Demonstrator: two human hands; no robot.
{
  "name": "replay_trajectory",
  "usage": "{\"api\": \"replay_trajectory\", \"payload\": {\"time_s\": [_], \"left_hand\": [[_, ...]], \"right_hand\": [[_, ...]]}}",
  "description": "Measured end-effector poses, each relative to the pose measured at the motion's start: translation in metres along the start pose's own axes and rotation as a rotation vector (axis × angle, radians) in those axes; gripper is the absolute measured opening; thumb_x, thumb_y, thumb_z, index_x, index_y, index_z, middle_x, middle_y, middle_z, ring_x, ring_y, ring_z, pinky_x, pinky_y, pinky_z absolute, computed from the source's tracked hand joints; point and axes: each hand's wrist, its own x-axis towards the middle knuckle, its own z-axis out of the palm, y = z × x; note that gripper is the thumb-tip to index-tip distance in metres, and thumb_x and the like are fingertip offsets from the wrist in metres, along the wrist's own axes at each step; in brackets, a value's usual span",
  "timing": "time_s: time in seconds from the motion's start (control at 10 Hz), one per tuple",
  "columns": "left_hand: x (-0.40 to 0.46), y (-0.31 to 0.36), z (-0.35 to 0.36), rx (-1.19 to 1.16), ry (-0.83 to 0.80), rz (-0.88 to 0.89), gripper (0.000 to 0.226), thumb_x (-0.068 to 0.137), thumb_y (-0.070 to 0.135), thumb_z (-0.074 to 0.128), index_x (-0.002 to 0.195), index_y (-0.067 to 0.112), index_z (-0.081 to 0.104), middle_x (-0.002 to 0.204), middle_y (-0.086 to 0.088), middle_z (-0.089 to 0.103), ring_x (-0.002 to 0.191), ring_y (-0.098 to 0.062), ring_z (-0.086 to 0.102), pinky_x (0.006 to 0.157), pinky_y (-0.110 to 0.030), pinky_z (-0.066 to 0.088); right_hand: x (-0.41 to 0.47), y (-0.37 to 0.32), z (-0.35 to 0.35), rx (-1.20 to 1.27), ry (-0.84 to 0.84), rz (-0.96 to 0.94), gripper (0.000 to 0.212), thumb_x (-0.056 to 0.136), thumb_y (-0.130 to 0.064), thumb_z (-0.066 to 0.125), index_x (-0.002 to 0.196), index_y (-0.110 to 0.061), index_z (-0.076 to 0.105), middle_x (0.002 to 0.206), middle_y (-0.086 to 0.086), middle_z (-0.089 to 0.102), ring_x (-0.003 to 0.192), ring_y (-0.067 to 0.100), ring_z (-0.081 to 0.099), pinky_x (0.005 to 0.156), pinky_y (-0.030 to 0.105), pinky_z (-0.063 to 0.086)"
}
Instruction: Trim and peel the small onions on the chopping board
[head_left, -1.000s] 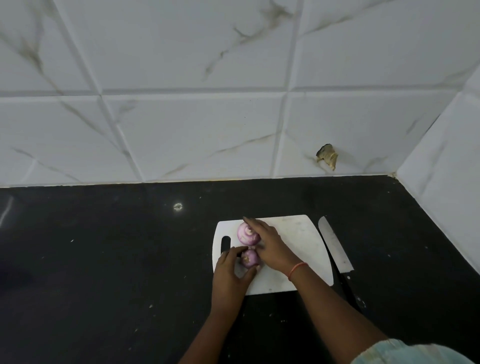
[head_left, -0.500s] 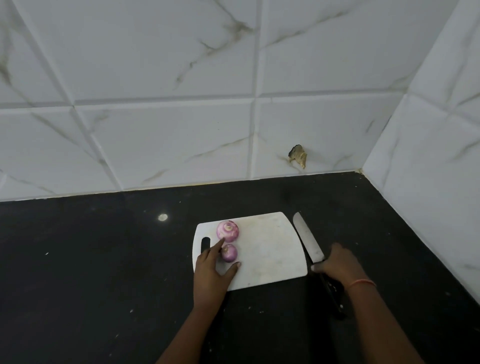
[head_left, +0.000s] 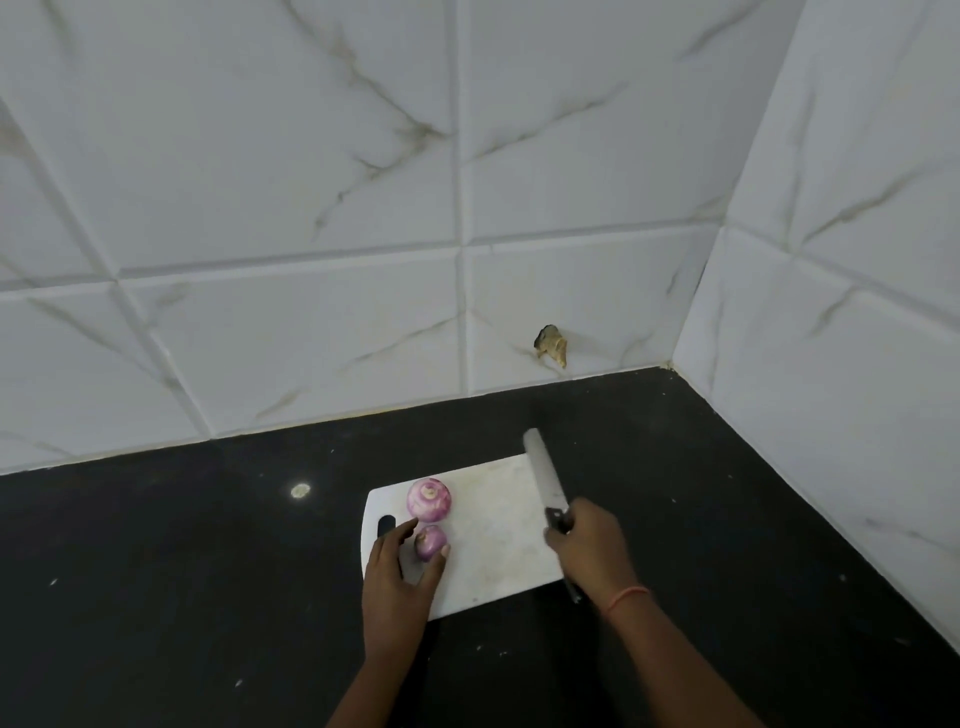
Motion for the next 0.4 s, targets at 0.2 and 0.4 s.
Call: {"api": "replay_trajectory", "payload": {"time_s": [0.2, 0.4], "left_hand": [[0.009, 0.002, -0.010, -0.023, 0.014, 0.019, 0.039, 0.084, 0.032, 0.080, 0.119, 0.034, 0.062, 0.119, 0.013, 0.059, 0.109, -0.007, 0.056, 0.087, -0.026, 0.043], [0.070, 0.047, -0.047, 0.101, 0.076, 0.289, 0.030, 0.082, 0.047, 0.076, 0.109, 0.037, 0.068, 0.123, 0.008, 0.060, 0.120, -0.017, 0.058, 0.094, -0.019, 0.044]], "right_hand": [[-0.010, -0.016, 0.045, -0.186, -0.115, -0.077, 0.021, 0.088, -0.030, 0.061, 0.105, -0.019, 0.055, 0.109, -0.002, 0.060, 0.103, 0.017, 0.061, 0.083, 0.026, 0.047], [0.015, -0.032, 0.021, -0.347, -0.241, -0.096, 0.063, 0.083, -0.052, 0.067, 0.131, -0.016, 0.047, 0.135, 0.008, 0.049, 0.122, 0.025, 0.052, 0.098, 0.034, 0.044]]}}
